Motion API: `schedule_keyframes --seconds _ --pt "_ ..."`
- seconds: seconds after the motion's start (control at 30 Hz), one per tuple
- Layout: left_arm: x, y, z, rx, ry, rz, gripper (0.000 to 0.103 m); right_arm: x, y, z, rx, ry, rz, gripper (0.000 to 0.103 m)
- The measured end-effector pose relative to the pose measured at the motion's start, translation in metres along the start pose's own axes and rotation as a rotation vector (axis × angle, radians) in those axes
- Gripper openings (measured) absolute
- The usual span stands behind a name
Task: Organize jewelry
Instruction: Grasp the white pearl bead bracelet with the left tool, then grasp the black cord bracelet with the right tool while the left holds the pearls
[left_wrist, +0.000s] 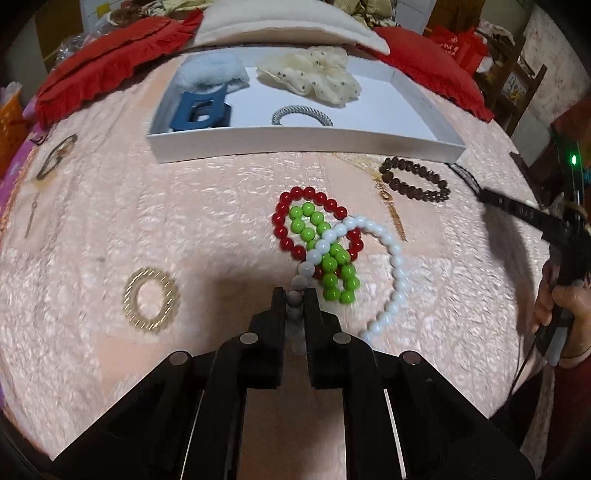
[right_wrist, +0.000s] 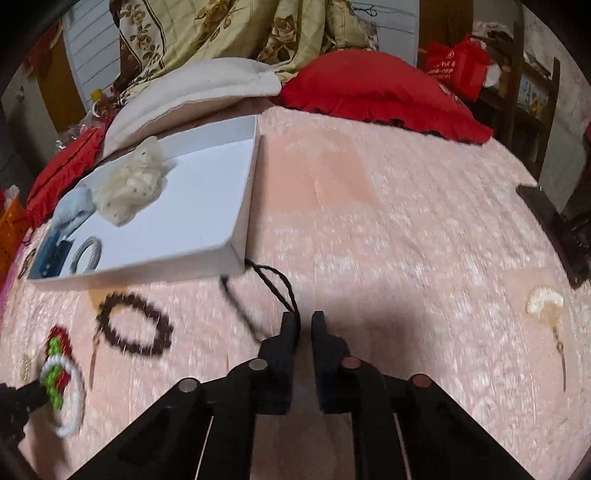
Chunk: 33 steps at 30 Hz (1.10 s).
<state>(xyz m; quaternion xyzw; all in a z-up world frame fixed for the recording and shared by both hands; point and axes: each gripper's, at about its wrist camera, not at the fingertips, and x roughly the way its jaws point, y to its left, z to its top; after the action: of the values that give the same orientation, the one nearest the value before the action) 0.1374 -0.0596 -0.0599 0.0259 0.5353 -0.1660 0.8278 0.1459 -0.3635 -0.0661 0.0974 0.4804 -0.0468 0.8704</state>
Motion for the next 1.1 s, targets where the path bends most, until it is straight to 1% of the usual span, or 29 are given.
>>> schedule_keyframes --seconds 0.17,0.23,0.33,0.43,0.47,0.5,0.57,0.67,0.73,0.77,0.8,0.83,0.87,0.9,0.97,1.0,1.1 --pt "-0.032 0.006 -0.008 -0.019 -0.056 -0.031 0.008 -0.020 0.000 -0.030 -0.002 0.025 0.087 0.004" --pt "-0.042 0.007 -0.007 -0.023 -0.073 -0.040 0.008 -0.027 0.003 -0.036 -0.005 0.016 0.101 0.004" --pt "-0.057 0.008 -0.007 -0.031 -0.099 -0.048 0.008 -0.038 0.002 -0.038 0.015 -0.014 0.122 0.004" --pt "-0.069 0.008 -0.009 -0.035 -0.117 -0.059 0.008 -0.037 -0.007 -0.029 0.067 -0.050 0.111 0.005" --pt "-0.072 0.008 -0.009 -0.035 -0.121 -0.063 0.008 -0.035 -0.010 -0.024 0.078 -0.053 0.097 0.014" --pt "-0.075 0.007 -0.009 -0.036 -0.124 -0.068 0.008 -0.030 -0.013 -0.017 0.086 -0.053 0.093 0.036" --pt "-0.080 0.003 -0.010 -0.033 -0.129 -0.074 0.008 -0.024 -0.014 -0.006 0.094 -0.070 0.099 0.054" --pt "-0.087 -0.002 -0.010 -0.014 -0.142 -0.074 0.008 -0.008 -0.005 0.010 0.055 -0.071 0.086 0.054" --pt "-0.091 -0.005 -0.009 -0.009 -0.148 -0.076 0.008 0.007 0.001 0.017 0.036 -0.037 0.054 0.051" --pt "-0.093 -0.006 -0.008 -0.010 -0.149 -0.080 0.008 0.016 0.005 0.021 0.023 -0.016 0.038 0.041" --pt "-0.095 -0.007 -0.007 -0.012 -0.152 -0.083 0.008 0.016 0.007 0.022 0.001 -0.035 0.009 0.035" --pt "-0.096 -0.008 -0.007 -0.012 -0.155 -0.085 0.008 0.018 0.011 0.023 -0.021 -0.024 -0.006 0.029" --pt "-0.100 -0.009 -0.006 -0.008 -0.163 -0.089 0.008 0.019 0.014 0.023 -0.044 -0.023 -0.021 0.017" --pt "-0.103 -0.010 -0.005 -0.004 -0.170 -0.091 0.008 0.018 0.017 0.022 -0.057 -0.012 -0.013 0.007" --pt "-0.110 -0.014 -0.003 0.008 -0.185 -0.098 0.008 0.015 0.019 0.016 -0.075 0.008 0.007 0.003" --pt "-0.113 -0.016 -0.003 0.012 -0.190 -0.102 0.008 0.011 0.020 0.011 -0.083 0.018 0.031 0.002" --pt "-0.118 -0.020 0.001 0.026 -0.200 -0.109 0.008 -0.001 0.018 -0.007 -0.073 0.066 0.143 0.002"
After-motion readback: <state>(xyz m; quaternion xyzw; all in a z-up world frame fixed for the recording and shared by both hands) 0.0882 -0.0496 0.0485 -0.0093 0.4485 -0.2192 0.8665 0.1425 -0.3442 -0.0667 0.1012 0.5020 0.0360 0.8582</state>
